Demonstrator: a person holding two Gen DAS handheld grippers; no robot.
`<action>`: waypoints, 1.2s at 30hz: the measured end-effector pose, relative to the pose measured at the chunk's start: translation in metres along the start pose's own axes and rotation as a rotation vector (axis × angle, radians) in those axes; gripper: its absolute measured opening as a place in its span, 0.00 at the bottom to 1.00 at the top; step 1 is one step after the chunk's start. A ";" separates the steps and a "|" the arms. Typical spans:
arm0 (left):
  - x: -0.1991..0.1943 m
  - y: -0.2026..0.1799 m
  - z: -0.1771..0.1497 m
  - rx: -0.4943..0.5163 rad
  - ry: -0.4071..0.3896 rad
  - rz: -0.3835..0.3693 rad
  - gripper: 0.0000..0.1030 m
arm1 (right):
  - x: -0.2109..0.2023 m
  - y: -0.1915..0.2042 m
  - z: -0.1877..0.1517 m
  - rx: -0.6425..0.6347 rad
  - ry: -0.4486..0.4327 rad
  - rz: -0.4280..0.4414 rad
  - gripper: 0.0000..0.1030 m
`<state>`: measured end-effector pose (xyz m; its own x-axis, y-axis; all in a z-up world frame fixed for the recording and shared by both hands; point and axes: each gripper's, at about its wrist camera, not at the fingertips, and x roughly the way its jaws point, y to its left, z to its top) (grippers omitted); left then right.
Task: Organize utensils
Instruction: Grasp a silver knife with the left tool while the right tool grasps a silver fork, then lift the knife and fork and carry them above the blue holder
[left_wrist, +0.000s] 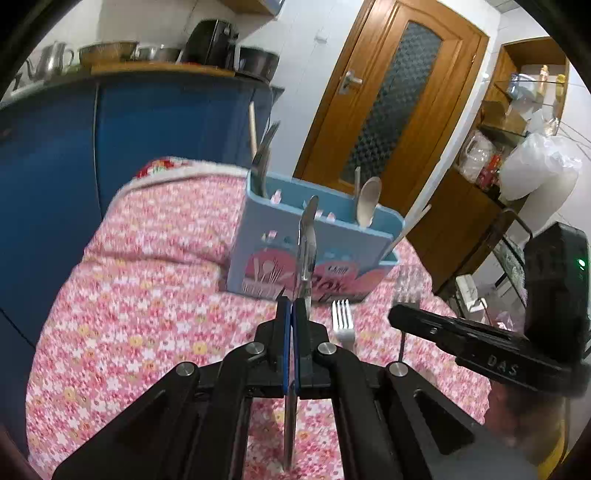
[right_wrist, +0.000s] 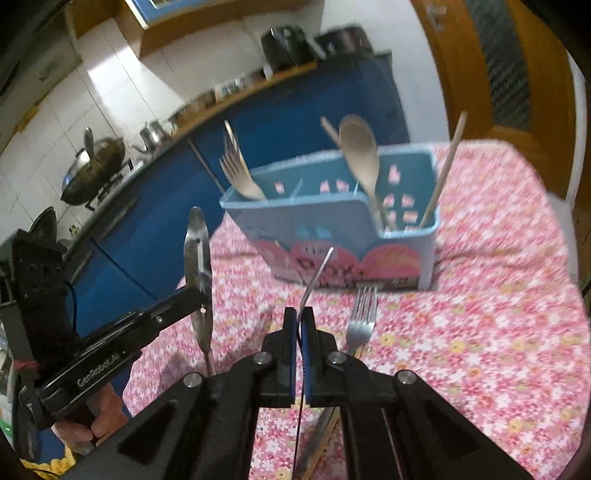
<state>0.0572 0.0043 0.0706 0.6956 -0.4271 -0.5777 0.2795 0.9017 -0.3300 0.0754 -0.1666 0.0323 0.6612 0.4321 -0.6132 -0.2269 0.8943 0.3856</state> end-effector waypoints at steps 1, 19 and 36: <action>-0.003 -0.002 0.002 0.003 -0.016 -0.001 0.00 | -0.005 0.003 0.000 -0.010 -0.028 -0.015 0.03; -0.029 -0.012 0.052 0.031 -0.146 0.022 0.00 | -0.076 0.002 0.034 -0.012 -0.299 -0.145 0.03; -0.020 -0.038 0.151 0.105 -0.332 0.081 0.00 | -0.081 -0.002 0.102 -0.067 -0.365 -0.230 0.03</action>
<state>0.1326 -0.0112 0.2076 0.8908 -0.3237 -0.3189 0.2689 0.9413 -0.2042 0.0951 -0.2154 0.1520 0.9069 0.1620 -0.3890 -0.0821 0.9734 0.2139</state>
